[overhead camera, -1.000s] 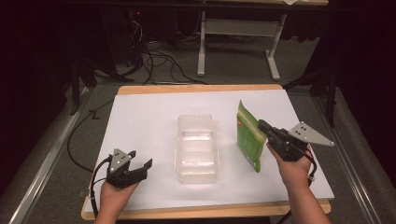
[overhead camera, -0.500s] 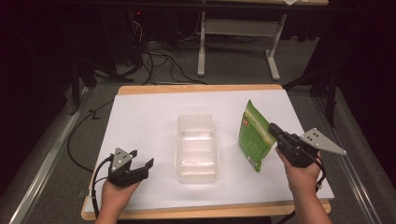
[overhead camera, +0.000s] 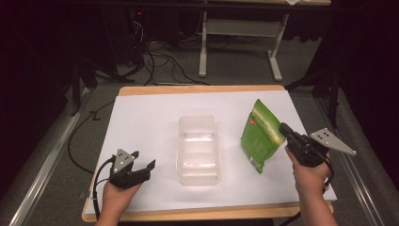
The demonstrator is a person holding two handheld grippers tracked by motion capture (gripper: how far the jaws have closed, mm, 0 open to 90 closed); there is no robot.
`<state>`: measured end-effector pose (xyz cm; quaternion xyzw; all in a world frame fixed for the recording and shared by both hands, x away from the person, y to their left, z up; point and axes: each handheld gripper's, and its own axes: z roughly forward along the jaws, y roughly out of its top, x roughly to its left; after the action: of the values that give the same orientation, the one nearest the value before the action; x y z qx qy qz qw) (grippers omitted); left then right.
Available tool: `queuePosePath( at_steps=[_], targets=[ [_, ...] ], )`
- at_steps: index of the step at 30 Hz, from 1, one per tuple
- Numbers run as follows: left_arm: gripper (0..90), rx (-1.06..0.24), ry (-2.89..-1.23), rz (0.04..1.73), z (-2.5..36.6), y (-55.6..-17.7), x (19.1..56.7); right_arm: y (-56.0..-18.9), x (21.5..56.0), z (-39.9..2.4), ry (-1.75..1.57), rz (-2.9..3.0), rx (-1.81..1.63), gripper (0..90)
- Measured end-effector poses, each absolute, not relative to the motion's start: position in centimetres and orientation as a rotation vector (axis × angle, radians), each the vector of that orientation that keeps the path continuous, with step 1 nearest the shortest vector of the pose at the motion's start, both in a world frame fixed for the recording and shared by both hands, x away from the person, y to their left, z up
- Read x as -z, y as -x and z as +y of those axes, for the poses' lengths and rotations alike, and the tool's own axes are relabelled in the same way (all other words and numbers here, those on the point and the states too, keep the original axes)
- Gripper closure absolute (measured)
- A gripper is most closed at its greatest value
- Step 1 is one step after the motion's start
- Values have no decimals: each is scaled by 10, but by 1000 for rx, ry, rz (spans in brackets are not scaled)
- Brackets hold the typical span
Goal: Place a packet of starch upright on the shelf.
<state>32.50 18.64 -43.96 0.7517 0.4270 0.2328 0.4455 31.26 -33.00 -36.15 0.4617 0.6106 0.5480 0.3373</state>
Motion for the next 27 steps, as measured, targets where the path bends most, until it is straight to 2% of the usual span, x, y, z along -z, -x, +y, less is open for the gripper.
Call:
queuePosePath(
  at_steps=[12, 13, 14, 16, 17, 27],
  targets=[
    [297, -568, -1864, 1051, 184, -327, 439, -313, 368, -352, -1264, 1555, -1542, 866],
    [297, -568, -1864, 1051, 184, -327, 439, -314, 369, -351, -1272, 1566, -1557, 827],
    [297, -568, -1864, 1051, 184, -327, 439, -314, 369, -351, -1272, 1566, -1557, 827],
    [297, -566, -1861, 1049, 184, -327, 439, -319, 375, -349, -1302, 1602, -1553, 724],
    [297, -564, -1861, 1048, 184, -327, 439, -321, 378, -349, -1330, 1616, -1558, 705],
    [297, -563, -1858, 1046, 185, -327, 439, -328, 393, -339, -1365, 1722, -1473, 690]
  ],
)
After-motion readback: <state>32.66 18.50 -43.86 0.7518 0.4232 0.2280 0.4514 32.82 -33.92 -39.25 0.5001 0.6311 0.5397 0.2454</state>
